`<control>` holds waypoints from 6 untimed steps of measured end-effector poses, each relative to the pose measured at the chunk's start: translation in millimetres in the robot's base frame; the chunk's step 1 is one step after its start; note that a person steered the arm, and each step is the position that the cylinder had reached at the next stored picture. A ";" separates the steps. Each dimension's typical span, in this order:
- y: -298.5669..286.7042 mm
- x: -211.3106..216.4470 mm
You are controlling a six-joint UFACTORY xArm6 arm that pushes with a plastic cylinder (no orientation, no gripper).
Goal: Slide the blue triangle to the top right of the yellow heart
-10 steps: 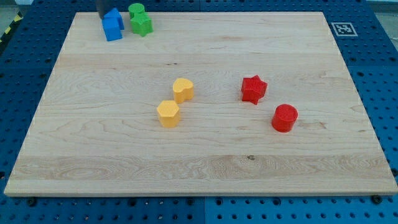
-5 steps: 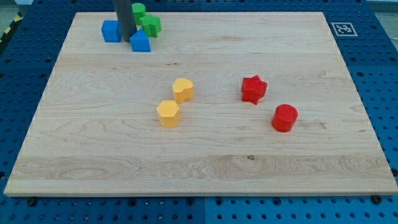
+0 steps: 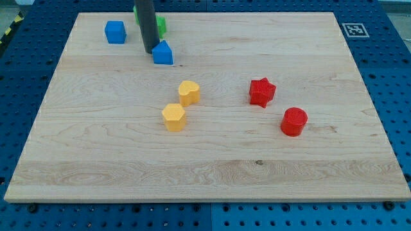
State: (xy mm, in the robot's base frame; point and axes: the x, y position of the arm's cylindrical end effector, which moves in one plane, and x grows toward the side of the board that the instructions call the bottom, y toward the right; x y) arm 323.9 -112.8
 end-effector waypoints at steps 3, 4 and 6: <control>37.5 14.6; 46.8 30.6; 53.6 35.2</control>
State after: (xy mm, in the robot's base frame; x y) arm 359.0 -59.2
